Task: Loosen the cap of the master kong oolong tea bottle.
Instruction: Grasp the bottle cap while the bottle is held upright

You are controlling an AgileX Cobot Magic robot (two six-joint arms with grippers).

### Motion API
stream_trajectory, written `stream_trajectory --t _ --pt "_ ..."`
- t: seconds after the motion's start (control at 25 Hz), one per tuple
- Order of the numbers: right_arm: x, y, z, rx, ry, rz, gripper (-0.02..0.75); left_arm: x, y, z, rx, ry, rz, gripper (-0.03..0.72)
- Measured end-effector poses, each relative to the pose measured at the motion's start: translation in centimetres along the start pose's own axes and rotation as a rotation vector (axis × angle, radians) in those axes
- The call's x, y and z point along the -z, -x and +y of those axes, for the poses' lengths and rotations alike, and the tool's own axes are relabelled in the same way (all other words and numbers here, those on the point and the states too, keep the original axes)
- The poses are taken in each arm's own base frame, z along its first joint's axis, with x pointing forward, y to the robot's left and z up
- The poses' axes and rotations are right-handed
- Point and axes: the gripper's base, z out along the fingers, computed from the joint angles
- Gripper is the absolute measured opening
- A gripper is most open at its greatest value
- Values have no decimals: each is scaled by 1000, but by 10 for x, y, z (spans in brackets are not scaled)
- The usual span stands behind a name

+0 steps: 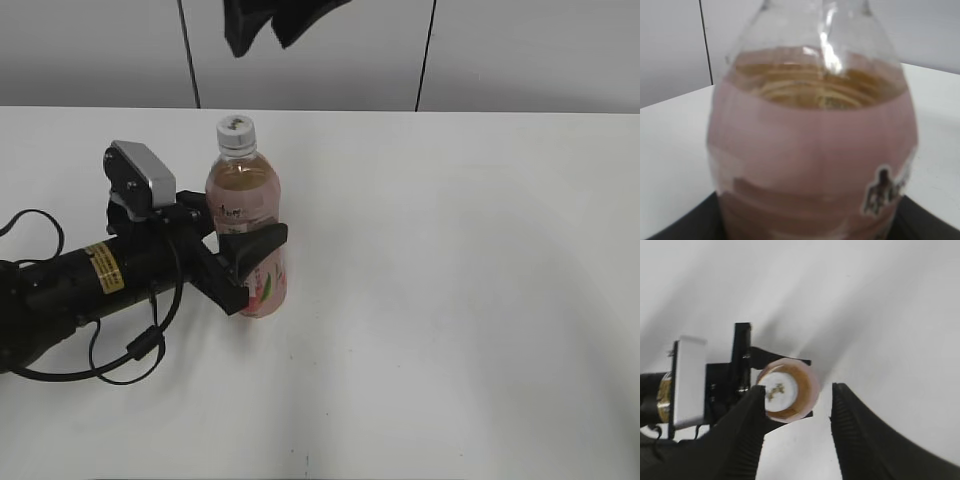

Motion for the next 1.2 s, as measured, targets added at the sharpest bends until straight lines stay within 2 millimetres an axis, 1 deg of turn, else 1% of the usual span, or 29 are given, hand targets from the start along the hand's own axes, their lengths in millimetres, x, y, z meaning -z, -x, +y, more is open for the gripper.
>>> stream_trajectory --t 0.12,0.24,0.28,0.36,0.44,0.52,0.6,0.84,1.08,1.2 --pt "-1 0 -3 -83 -37 -2 332 0 0 0 0 0 0 386" --pt "-7 0 -3 -132 -30 11 342 0 0 0 0 1 0 386" --pt "-10 -1 -3 -139 -25 18 357 0 0 0 0 1 0 386" --pt "-19 -2 -1 -153 -8 38 414 0 0 0 0 1 0 386" --pt "-31 -3 1 -175 22 68 463 0 0 0 0 1 0 386" --pt "-42 -5 2 -200 35 94 483 0 0 0 0 1 0 386" --pt "-48 -6 3 -218 37 106 490 0 0 0 0 1 0 386" --pt "-51 -6 3 -248 36 113 493 0 0 0 0 1 0 386" --pt "-67 -9 5 -274 68 153 493 0 0 0 0 1 0 386" --pt "-71 -10 5 -277 71 163 493 0 0 0 0 1 -1 386"
